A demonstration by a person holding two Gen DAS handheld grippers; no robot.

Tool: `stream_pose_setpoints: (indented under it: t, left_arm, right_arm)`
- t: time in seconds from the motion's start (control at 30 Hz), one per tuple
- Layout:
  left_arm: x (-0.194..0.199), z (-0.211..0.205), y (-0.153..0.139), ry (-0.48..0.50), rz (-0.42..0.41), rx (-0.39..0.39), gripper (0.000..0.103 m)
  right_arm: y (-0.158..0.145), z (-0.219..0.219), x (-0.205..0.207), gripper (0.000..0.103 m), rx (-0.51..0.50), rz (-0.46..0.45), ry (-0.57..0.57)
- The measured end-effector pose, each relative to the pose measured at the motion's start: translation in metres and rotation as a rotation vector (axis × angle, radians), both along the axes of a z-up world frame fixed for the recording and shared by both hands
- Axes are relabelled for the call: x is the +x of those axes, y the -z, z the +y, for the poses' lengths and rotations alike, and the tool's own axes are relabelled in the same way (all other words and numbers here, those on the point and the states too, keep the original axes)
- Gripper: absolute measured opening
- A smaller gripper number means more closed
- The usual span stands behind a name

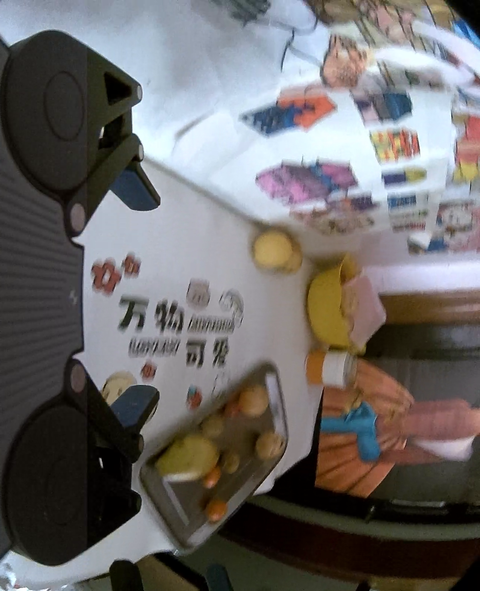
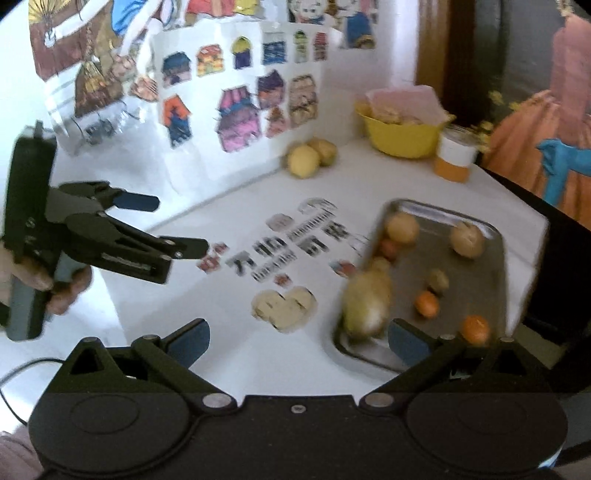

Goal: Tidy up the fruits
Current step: 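Lift both open tools from the tray toward the lemon and pear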

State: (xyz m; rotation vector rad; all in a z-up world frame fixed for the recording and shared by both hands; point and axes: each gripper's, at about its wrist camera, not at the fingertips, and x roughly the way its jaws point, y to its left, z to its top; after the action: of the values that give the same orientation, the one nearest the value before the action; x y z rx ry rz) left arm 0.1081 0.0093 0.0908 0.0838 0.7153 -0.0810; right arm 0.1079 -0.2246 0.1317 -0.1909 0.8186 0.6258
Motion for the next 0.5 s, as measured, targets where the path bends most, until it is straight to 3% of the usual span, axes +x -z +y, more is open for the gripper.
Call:
stream_pose_setpoints:
  t: [0.2,0.5]
  left_arm:
    - [0.023,0.028,-0.008,-0.059,-0.070,-0.023,0.102]
    - [0.089,0.040,-0.004,-0.117,-0.169,-0.056,0.102]
  right_arm:
    - [-0.030,0.040,0.047,0.102,0.004,-0.081,-0.027]
    - [-0.050,0.092,0.165,0.102,-0.023,-0.154,-0.076]
